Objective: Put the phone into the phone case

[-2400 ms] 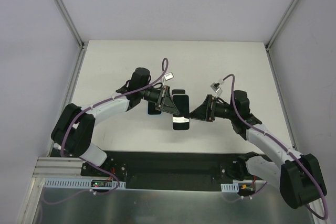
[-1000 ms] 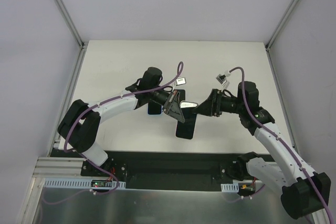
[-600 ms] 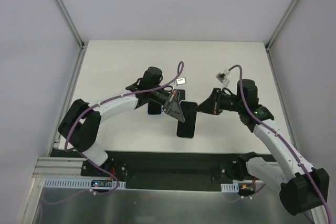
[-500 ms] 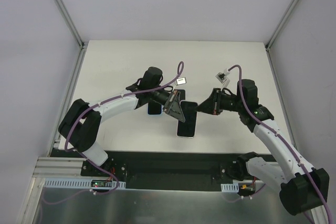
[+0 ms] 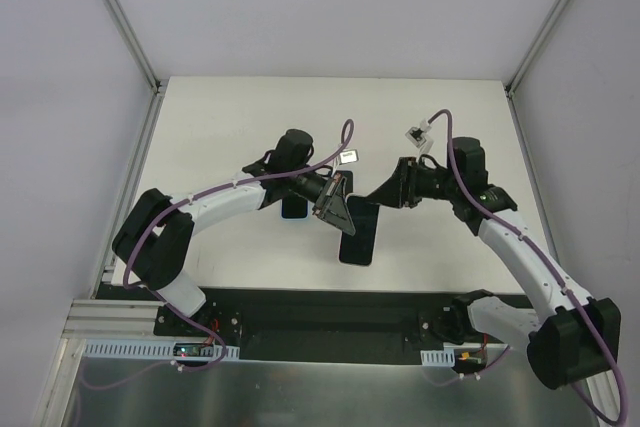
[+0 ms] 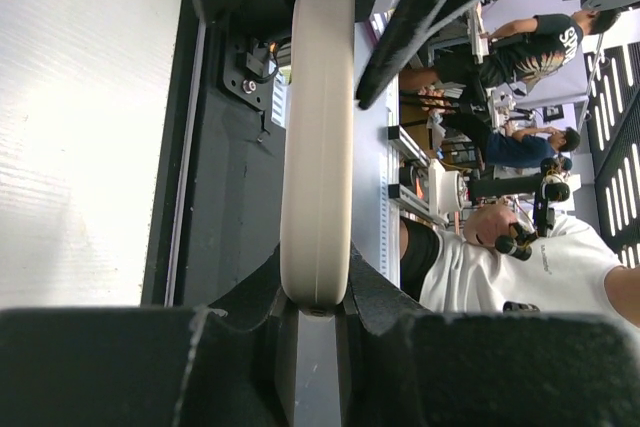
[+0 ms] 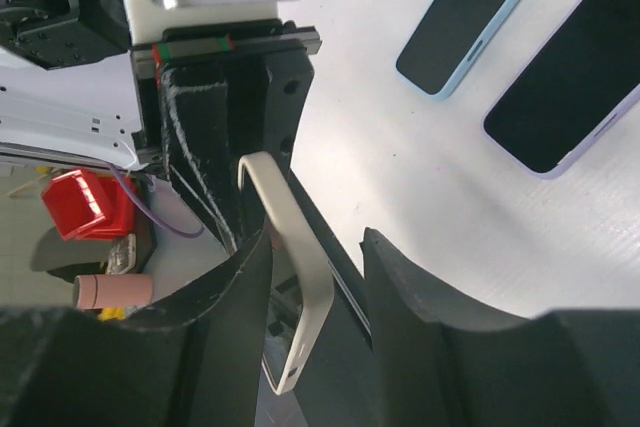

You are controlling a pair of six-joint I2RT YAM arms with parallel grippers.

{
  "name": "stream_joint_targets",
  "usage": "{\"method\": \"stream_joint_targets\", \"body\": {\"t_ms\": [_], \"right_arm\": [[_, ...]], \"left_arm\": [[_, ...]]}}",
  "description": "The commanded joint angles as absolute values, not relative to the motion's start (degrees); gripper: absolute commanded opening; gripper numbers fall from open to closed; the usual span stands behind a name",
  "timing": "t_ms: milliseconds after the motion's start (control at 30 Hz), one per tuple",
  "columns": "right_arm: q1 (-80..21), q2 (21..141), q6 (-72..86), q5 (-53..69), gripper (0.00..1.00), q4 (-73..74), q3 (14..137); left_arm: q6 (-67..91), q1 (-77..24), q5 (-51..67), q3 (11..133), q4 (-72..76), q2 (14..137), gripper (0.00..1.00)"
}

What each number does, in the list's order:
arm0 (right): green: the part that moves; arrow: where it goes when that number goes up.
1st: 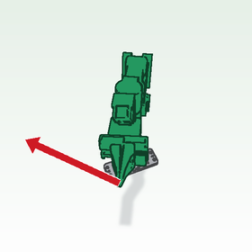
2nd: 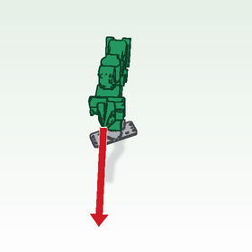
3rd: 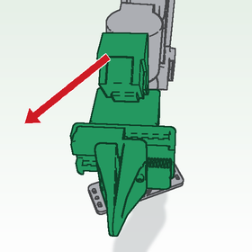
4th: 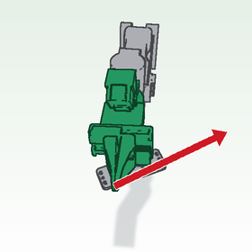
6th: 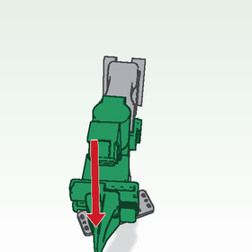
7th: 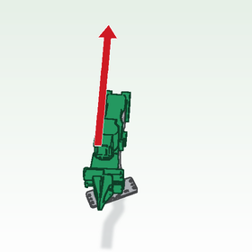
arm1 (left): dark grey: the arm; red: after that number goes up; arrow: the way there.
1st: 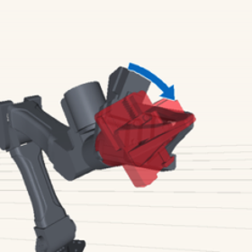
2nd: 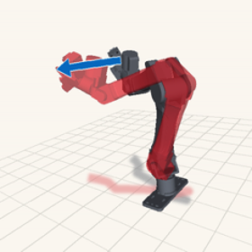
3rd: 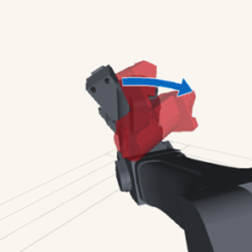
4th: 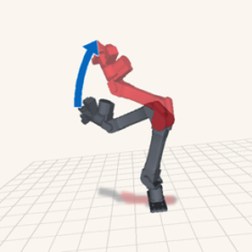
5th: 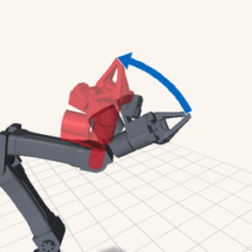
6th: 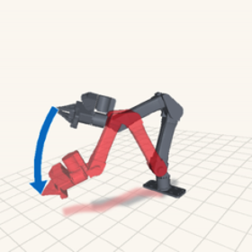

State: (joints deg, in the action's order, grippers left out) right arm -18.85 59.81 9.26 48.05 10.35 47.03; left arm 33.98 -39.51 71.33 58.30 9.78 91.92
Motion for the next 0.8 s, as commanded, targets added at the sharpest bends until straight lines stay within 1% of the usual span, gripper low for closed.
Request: {"method": "stream_joint_targets", "body": {"t_ms": [0, 33, 100, 133, 167, 200, 333, 367, 400, 433, 467, 533, 567, 600, 633, 667, 700, 767], "right_arm": [[-18.37, 62.4, 10.81, 53.78, 0.43, 5.1, 48.08], [-18.28, 62.84, 10.9, 54.05, 0.4, 4.66, 47.99], [-18.28, 63.1, 10.99, 54.23, 0.28, 4.39, 47.81], [-18.37, 62.93, 10.9, 54.23, 0.12, 4.39, 47.73], [-18.37, 62.67, 10.72, 53.79, 0.05, 4.48, 47.72], [-18.37, 62.49, 10.37, 53.35, 0.01, 5.0, 47.81], [-18.37, 61.7, 8.7, 52.03, 0.02, 7.2, 48.16], [-18.37, 61.79, 8.88, 52.12, 0.07, 7.47, 48.16], [-18.2, 61.96, 9.22, 52.12, 0.24, 7.56, 48.08], [-18.11, 62.14, 9.49, 52.03, 0.33, 7.47, 47.82], [-18.02, 62.4, 9.93, 52.12, 0.37, 7.3, 47.64], [-17.84, 63.19, 10.46, 52.03, 0.11, 7.29, 47.46], [-17.58, 63.54, 11.07, 51.94, 0.04, 7.29, 47.46], [-16.8, 63.98, 12.38, 51.94, 0.01, 7.29, 47.55], [-16.27, 64.42, 13.26, 51.86, 0.01, 7.29, 47.55], [-15.74, 64.42, 14.05, 51.16, 0.06, 7.29, 47.37], [-14.43, 64.25, 15.63, 50.72, 0.27, 7.38, 46.94], [-12.84, 63.02, 17.04, 49.84, 0.48, 7.47, 46.23]], "left_arm": [[34.28, -40.17, 75.32, 60.29, 12.13, 89.65, 0.0], [34.36, -40.17, 75.24, 60.38, 12.04, 89.82, 0.0], [34.8, -40.17, 74.8, 60.29, 12.04, 90.26, 0.0], [35.15, -40.17, 74.45, 60.29, 11.95, 90.79, 0.0], [35.5, -40.17, 73.05, 60.47, 11.26, 91.14, 0.0], [35.42, -40.17, 72.52, 60.9, 9.86, 91.49, 0.0], [36.65, -40.17, 70.58, 61.7, 8.7, 93.16, 0.0], [36.91, -40.17, 70.49, 61.87, 8.7, 93.34, 0.0], [37.18, -40.08, 70.31, 62.05, 8.79, 93.43, 0.0], [37.18, -40.08, 70.31, 62.22, 8.7, 93.6, 0.0], [37.18, -39.99, 70.31, 62.4, 8.61, 93.69, 0.0], [37.26, -39.9, 70.31, 62.66, 8.61, 93.87, 0.0], [37.35, -39.82, 70.31, 62.67, 8.53, 93.95, 0.0], [37.53, -39.47, 70.31, 62.67, 8.53, 94.04, 0.0], [37.7, -39.29, 70.23, 62.75, 8.53, 94.04, 0.0], [37.97, -39.11, 70.22, 62.67, 8.61, 93.96, 0.0], [38.49, -38.5, 70.14, 62.58, 8.53, 93.96, 0.0], [39.54, -37.89, 69.61, 62.49, 8.53, 93.69, 0.0]]}}
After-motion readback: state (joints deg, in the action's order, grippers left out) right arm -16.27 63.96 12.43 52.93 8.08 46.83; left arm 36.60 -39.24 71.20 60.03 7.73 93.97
